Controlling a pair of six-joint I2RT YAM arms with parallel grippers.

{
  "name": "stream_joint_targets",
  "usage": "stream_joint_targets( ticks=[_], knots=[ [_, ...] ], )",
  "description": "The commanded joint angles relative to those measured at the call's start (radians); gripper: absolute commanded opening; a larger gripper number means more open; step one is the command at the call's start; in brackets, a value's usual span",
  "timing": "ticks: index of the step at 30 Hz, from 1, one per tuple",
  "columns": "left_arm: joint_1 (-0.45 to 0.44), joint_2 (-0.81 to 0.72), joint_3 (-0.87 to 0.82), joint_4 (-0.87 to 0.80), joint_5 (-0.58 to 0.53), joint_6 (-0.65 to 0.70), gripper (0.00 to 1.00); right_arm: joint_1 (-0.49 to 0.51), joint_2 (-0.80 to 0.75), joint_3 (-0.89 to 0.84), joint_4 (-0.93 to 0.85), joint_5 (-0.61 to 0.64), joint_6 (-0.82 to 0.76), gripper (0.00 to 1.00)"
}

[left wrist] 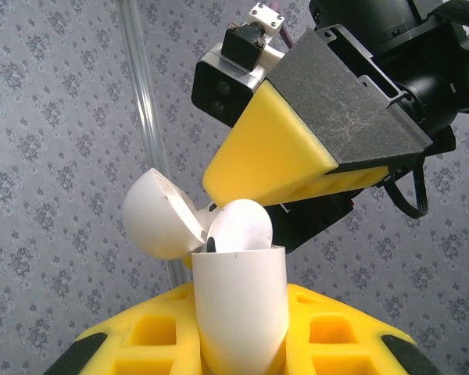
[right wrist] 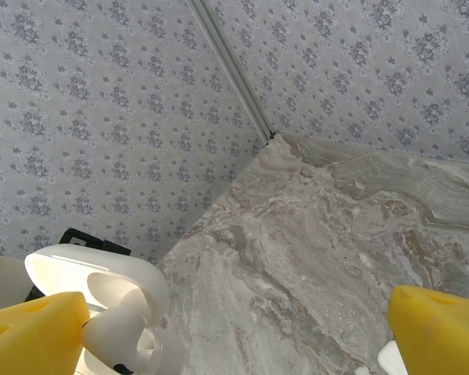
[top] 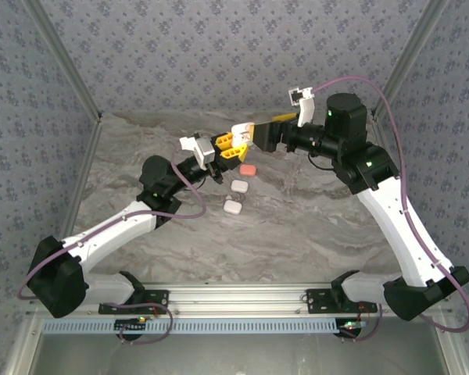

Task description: Insert wireless bluetooth earbuds into charging case

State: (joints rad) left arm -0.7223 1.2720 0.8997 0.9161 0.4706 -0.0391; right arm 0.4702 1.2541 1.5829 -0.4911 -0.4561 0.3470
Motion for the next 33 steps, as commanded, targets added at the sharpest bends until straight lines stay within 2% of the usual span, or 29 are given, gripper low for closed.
stream_joint_targets(
  ticks=[1,33],
  knots=[
    [-0.006,-0.008,0.017,0.054,-0.021,-0.013,0.00,0.005,-0.027,0.015,-0.028,0.029,-0.027,1.00],
    [-0.006,-0.011,0.014,0.055,-0.015,-0.013,0.00,0.002,-0.020,-0.002,-0.025,0.025,-0.033,1.00]
  ],
)
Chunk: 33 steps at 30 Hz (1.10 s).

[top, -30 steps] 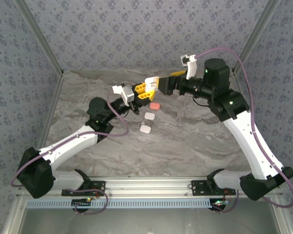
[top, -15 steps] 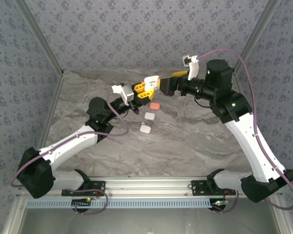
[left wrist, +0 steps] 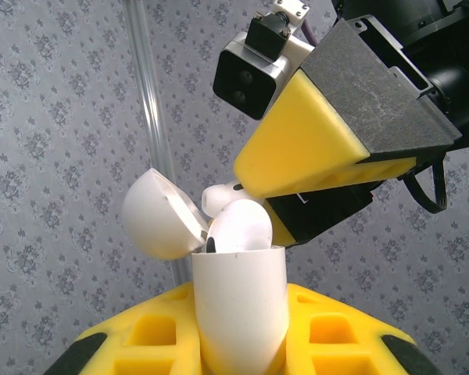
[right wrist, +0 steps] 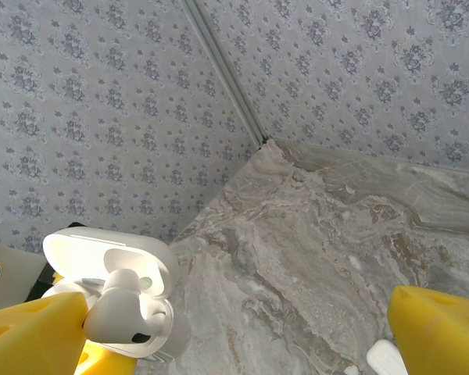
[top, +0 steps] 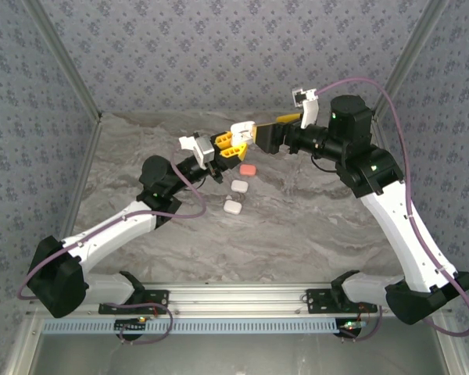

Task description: Insert wireless bluetooth earbuds into charging case

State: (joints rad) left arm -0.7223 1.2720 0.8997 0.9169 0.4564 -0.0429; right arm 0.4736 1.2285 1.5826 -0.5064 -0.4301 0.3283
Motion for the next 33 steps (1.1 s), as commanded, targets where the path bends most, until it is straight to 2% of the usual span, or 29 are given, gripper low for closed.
stream_joint_targets(
  ticks=[1,18,33],
  knots=[
    [-0.006,-0.012,0.014,0.054,-0.001,-0.009,0.00,-0.001,0.007,-0.001,-0.009,-0.004,-0.015,1.00],
    [-0.006,-0.016,0.009,0.054,-0.005,-0.007,0.00,-0.001,0.023,0.005,0.004,-0.033,-0.012,1.00],
    [-0.006,-0.021,0.005,0.053,-0.013,-0.003,0.00,-0.007,0.007,0.002,-0.028,0.004,-0.024,1.00]
  ],
)
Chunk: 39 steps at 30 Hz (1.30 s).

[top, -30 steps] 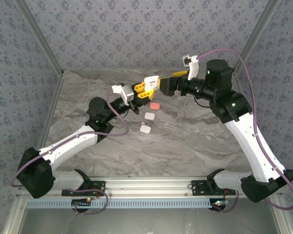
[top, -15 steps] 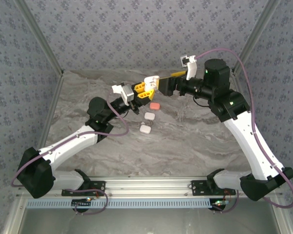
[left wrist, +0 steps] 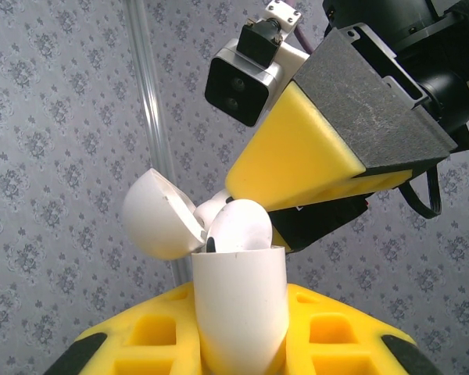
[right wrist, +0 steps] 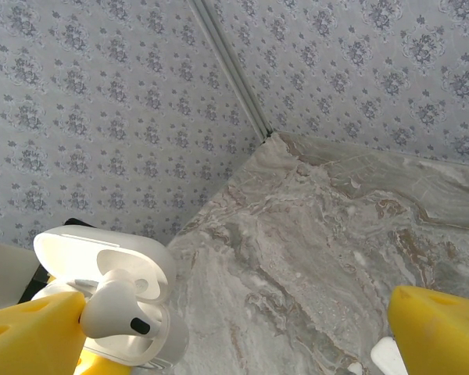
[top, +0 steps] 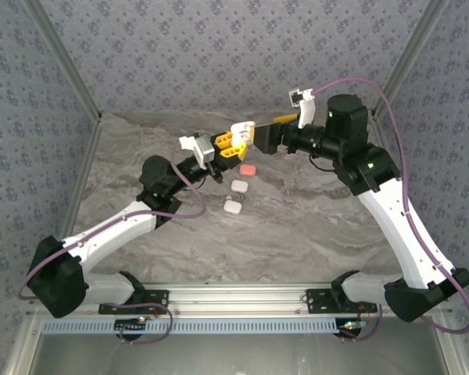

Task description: Insert wireless bluetooth earbuds into charging case

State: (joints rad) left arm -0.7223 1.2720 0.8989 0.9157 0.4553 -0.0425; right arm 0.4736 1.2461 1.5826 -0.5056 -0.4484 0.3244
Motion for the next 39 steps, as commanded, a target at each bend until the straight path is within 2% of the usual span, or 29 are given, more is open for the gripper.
stream_joint_targets(
  ticks=[1,9,16,32,34,37,39],
  knots=[
    [-0.005,-0.020,0.006,0.053,-0.012,-0.003,0.00,-0.007,-0.013,0.001,-0.029,0.024,-0.021,1.00],
    [-0.006,-0.019,0.006,0.056,-0.014,-0.004,0.00,-0.008,-0.016,-0.003,-0.030,0.016,-0.023,1.00],
    [-0.006,-0.018,0.006,0.053,-0.015,-0.002,0.00,-0.010,-0.031,-0.007,0.021,-0.052,-0.016,1.00],
    [-0.006,-0.027,-0.002,0.049,-0.016,-0.002,0.00,-0.026,-0.066,-0.045,0.038,-0.018,-0.012,1.00],
    [-0.006,-0.031,-0.004,0.039,-0.013,-0.003,0.00,-0.052,-0.072,-0.060,0.068,-0.070,0.018,1.00],
    [-0.006,-0.039,-0.011,0.024,0.004,-0.018,0.00,-0.092,-0.076,-0.097,0.163,-0.213,0.092,1.00],
    [-0.006,-0.042,-0.022,0.026,0.012,-0.033,0.00,-0.090,-0.066,-0.099,0.183,-0.278,0.102,1.00]
  ],
)
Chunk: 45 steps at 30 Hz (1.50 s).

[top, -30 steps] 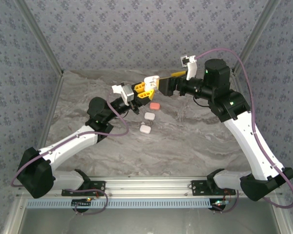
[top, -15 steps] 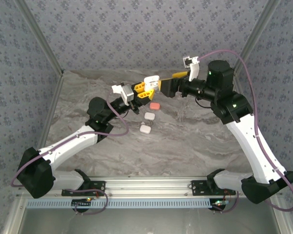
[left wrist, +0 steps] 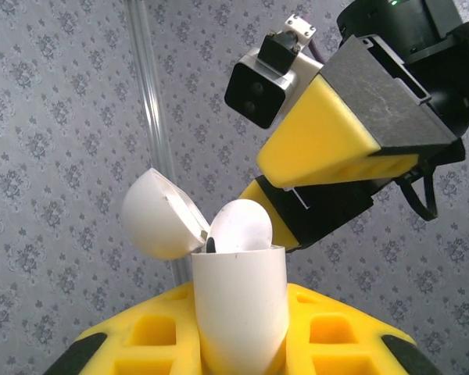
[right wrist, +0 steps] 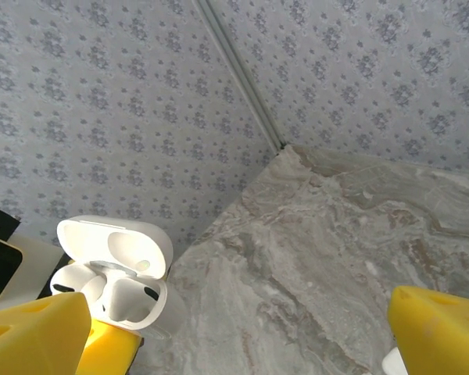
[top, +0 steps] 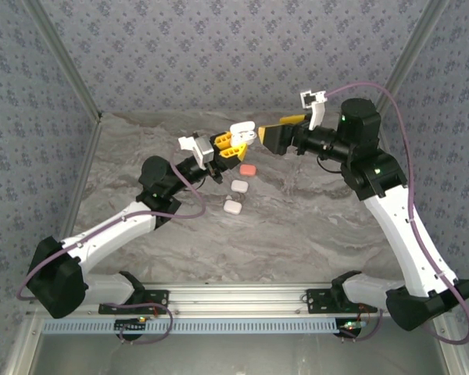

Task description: Insert wireless bluetooth earbuds into charging case

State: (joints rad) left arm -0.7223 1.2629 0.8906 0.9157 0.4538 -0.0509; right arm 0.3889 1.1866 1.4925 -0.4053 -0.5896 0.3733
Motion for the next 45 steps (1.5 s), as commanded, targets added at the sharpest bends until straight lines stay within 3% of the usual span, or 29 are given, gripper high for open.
stream_joint_targets(
  ticks=[1,15,29,33,39,45],
  knots=[
    [-0.006,-0.034,-0.018,0.026,0.014,-0.030,0.00,-0.002,0.000,-0.009,0.087,-0.160,0.055,1.00],
    [-0.006,-0.019,-0.014,0.009,0.033,-0.044,0.00,0.101,0.074,0.061,0.118,-0.271,0.029,1.00],
    [-0.006,0.002,-0.006,-0.006,0.007,-0.035,0.00,0.140,-0.028,0.011,0.117,-0.218,-0.073,1.00],
    [-0.006,0.005,0.000,-0.010,0.006,-0.038,0.00,0.142,-0.036,0.019,-0.004,-0.059,-0.129,1.00],
    [-0.006,-0.022,-0.025,-0.123,-0.010,-0.054,0.00,0.121,-0.101,-0.016,-0.173,0.473,-0.178,1.00],
    [-0.006,-0.081,-0.118,-0.321,-0.110,-0.126,0.00,0.031,-0.127,-0.179,-0.148,0.497,-0.135,1.00]
  ],
)
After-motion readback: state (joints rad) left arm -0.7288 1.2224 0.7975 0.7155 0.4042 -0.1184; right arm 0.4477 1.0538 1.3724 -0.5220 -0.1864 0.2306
